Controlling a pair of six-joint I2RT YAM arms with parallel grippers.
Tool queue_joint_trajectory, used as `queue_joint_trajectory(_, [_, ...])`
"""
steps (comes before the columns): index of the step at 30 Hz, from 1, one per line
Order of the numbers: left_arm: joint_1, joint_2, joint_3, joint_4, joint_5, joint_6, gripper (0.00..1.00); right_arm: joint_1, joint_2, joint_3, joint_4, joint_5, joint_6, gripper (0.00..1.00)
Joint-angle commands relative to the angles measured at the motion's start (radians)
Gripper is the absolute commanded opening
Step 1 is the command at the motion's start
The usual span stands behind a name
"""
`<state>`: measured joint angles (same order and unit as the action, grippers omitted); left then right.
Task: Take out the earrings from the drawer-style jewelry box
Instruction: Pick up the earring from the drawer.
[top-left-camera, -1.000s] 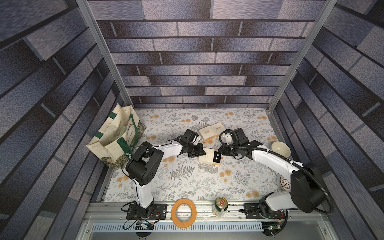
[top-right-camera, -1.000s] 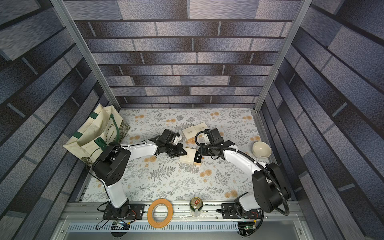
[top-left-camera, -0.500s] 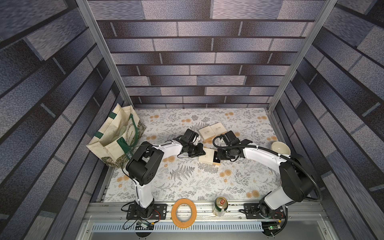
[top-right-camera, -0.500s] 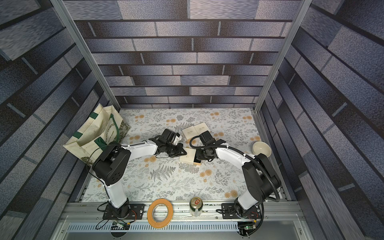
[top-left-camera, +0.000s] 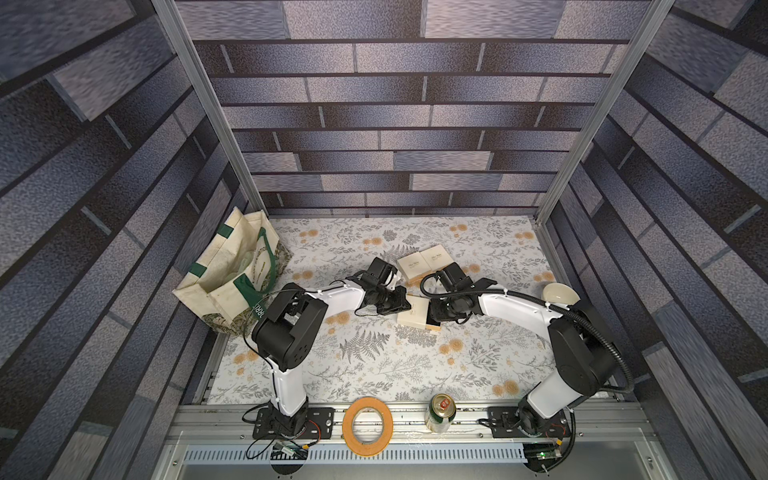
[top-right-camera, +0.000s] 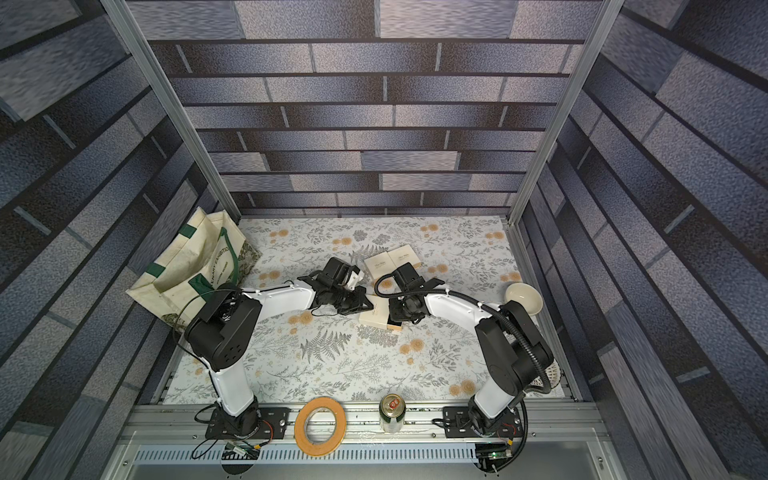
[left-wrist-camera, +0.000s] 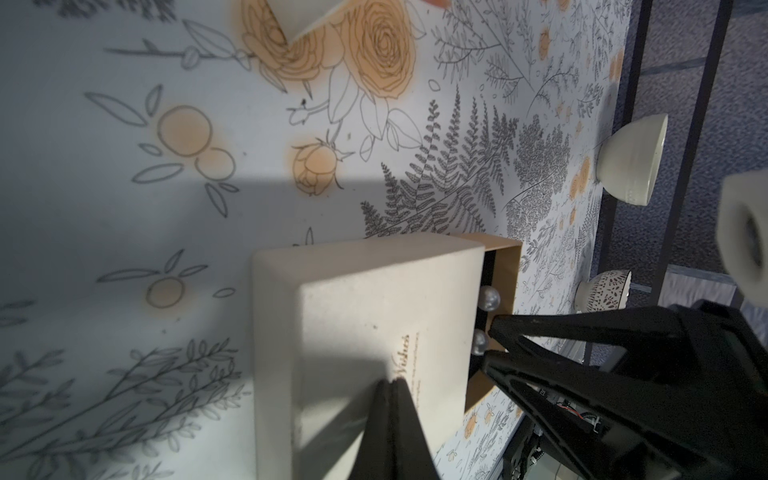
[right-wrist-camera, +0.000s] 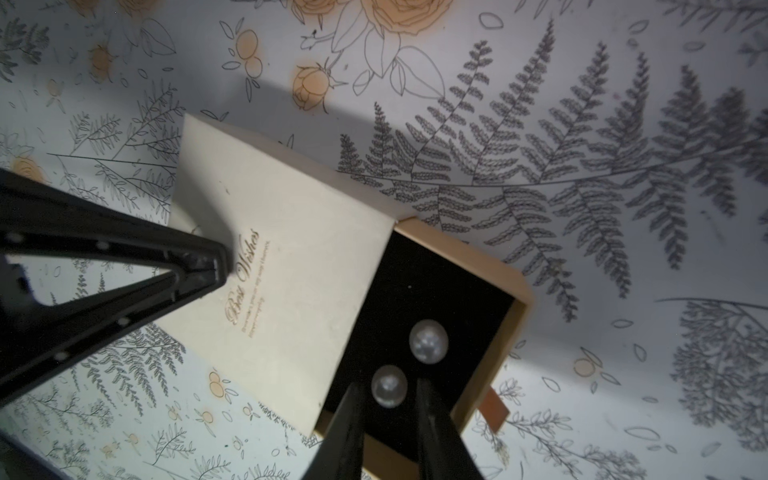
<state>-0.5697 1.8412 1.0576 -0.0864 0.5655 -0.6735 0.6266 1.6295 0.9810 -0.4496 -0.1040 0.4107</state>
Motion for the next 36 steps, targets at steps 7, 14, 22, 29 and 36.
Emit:
queue_joint_trajectory(7, [-0.006,0.067,-0.025,-0.108,-0.102,0.017,0.0,0.014,0.039,0.034,-0.024,0.023,0.016,0.24])
queue_joint_trajectory(14, [-0.006,0.064,-0.027,-0.109,-0.105,0.018,0.0,0.018,0.04,0.039,-0.012,0.027,0.02,0.23])
queue_joint_trajectory(22, [-0.005,0.064,-0.025,-0.113,-0.105,0.022,0.0,0.018,0.048,0.038,-0.014,0.027,0.019,0.21])
queue_joint_trajectory(29, [-0.005,0.064,-0.025,-0.113,-0.105,0.022,0.0,0.019,0.037,0.038,-0.021,0.039,0.015,0.16])
queue_joint_trajectory(36, [-0.005,0.062,-0.025,-0.115,-0.106,0.022,0.0,0.019,0.005,0.037,-0.027,0.045,0.012,0.09])
